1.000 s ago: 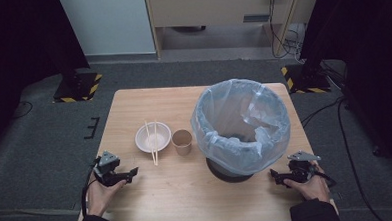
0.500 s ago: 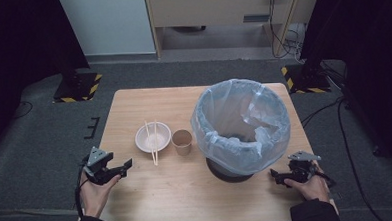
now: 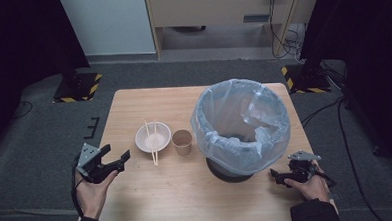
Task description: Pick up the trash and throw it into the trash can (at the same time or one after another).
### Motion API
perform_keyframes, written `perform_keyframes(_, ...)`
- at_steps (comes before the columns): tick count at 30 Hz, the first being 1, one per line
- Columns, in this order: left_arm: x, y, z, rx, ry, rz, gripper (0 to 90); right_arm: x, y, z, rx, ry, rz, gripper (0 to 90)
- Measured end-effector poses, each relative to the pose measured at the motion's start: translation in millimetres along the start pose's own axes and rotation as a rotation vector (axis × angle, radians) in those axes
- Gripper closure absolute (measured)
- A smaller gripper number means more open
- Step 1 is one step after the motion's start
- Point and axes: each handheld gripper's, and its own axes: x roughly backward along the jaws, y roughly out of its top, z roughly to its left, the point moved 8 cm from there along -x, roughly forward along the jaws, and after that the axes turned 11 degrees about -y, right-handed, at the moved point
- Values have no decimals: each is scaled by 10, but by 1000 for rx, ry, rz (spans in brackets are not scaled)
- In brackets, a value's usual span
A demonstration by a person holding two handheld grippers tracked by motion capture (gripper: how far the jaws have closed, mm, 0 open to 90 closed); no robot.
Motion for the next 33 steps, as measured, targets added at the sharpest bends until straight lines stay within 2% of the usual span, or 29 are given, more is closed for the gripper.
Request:
perform_keyframes(6,-1,181,-115,-20,-23,-51,205,1,-1,5,-3,0,2,7)
perform_keyframes(11,-68,302,-226,-39,-51,-54,258,0,0,1,1,0,0,8)
perform_keyframes(16,-187,424,-342,-56,-69,-78,273,0,0,1,1,0,0,8)
perform_keyframes(19,-236,459,-367,-62,-72,-82,282,0,0,2,0,0,0,7)
perform_keyframes(21,-286,481,-364,-69,-54,-75,286,0,0,2,0,0,1,7)
perform_keyframes(24,-360,516,-367,-56,-50,-82,303,0,0,2,0,0,0,8)
perform_keyframes(27,-432,546,-382,-71,-42,-68,305,0,0,1,1,0,0,7)
perform_keyframes(33,-576,574,-441,-70,-58,-56,311,-1,0,1,1,0,0,7)
